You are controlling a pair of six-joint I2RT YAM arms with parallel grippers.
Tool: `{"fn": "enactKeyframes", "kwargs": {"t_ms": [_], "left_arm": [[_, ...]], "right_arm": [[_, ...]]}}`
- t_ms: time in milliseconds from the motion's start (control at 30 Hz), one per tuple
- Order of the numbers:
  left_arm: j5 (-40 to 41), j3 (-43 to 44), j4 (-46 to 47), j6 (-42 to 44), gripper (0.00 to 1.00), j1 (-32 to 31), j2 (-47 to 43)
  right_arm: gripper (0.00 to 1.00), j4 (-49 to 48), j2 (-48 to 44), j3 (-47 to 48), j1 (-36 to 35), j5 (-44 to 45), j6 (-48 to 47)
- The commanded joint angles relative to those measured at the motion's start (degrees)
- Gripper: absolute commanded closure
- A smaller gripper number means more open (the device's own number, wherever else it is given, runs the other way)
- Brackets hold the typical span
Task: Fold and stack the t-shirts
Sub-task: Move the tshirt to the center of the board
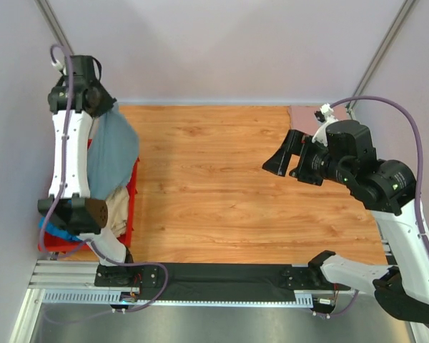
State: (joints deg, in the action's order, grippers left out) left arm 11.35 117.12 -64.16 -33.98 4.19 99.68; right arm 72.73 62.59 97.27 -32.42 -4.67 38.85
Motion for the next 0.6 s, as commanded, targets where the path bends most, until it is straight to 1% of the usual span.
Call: {"fn": "enactKeyframes", "kwargs": {"t_ms": [0, 33, 67, 100, 133, 167, 200, 233, 267, 300, 333, 367, 400, 433, 467, 500, 533, 567], "left_arm": [[-11.0, 8.6, 11.6, -5.2, 1.00, -4.1, -10.5], [-15.7, 8.0, 14.0, -7.4, 1.00, -4.5, -13.1], [-17.4, 5.8, 16.1, -10.9, 1.00, -6.7, -14.3], [-19.1, 3.8, 20.6, -12.7, 1.00, -9.7, -15.7], [-22.0, 1.6, 22.8, -14.2, 1.00, -11.5, -18.1], [-23.6, -3.8, 24.9, -15.8, 1.00, -13.2, -19.3], [-27.3, -6.9, 29.5, -18.9, 1.00, -16.7, -20.3], [-28.9, -13.4, 31.5, -20.3, 1.00, -18.6, -22.5], [-29.9, -16.8, 33.5, -21.5, 1.00, -20.6, -23.6], [-30.1, -19.9, 35.3, -21.8, 1.00, -25.1, -24.8], [-28.9, -25.3, 35.0, -21.7, 1.00, -27.5, -27.1], [-27.6, -28.3, 34.5, -21.7, 1.00, -32.7, -28.3], [-25.6, -31.5, 34.6, -21.7, 1.00, -35.3, -29.7], [-25.1, -38.0, 34.8, -23.6, 1.00, -37.6, -32.0], [-24.7, -41.3, 35.4, -25.0, 1.00, -39.8, -33.0], [-23.6, -44.8, 37.9, -26.5, 1.00, -44.3, -34.7], [-23.5, -50.2, 39.3, -29.5, 1.00, -46.3, -35.0], [-23.7, -51.7, 40.3, -30.3, 1.00, -49.1, -34.9]], "right_arm": [[0.04, -0.1, -1.2, 1.2, 0.1, 1.0, -1.1], [0.04, -0.3, -1.5, 0.8, 0.1, 1.0, -1.0], [0.04, -0.5, -1.7, 0.6, 0.1, 1.0, -0.8], [0.04, -0.6, -2.0, 0.4, 0.1, 0.8, -0.4], [0.04, -0.7, -2.2, -0.1, 0.1, 0.5, -0.3], [0.04, -0.8, -2.4, -0.5, 0.1, 0.4, -0.1], [0.04, -0.8, -3.0, -0.9, 0.1, 0.4, 0.2], [0.04, -1.0, -3.3, -2.2, 0.1, 0.4, 0.5], [0.04, -1.3, -3.8, -2.8, 0.1, 0.4, 0.8], [0.04, -1.5, -4.6, -3.5, 0.1, 0.5, 1.0], [0.04, -1.7, -5.0, -5.0, 0.1, 0.9, 1.2], [0.04, -1.9, -5.8, -5.6, 0.2, 1.1, 1.3], [0.04, -2.0, -6.2, -6.3, 0.2, 1.3, 1.5], [0.04, -2.0, -6.4, -6.9, 0.1, 1.9, 1.3], [0.04, -1.6, -6.7, -8.1, 0.1, 2.4, 1.4], [0.04, -1.2, -6.9, -8.4, 0.1, 2.9, 1.4], [0.04, -0.8, -6.8, -8.9, 0.1, 3.9, 1.5], [0.04, -0.3, -7.0, -9.5, 0.1, 4.2, 1.7]]}}
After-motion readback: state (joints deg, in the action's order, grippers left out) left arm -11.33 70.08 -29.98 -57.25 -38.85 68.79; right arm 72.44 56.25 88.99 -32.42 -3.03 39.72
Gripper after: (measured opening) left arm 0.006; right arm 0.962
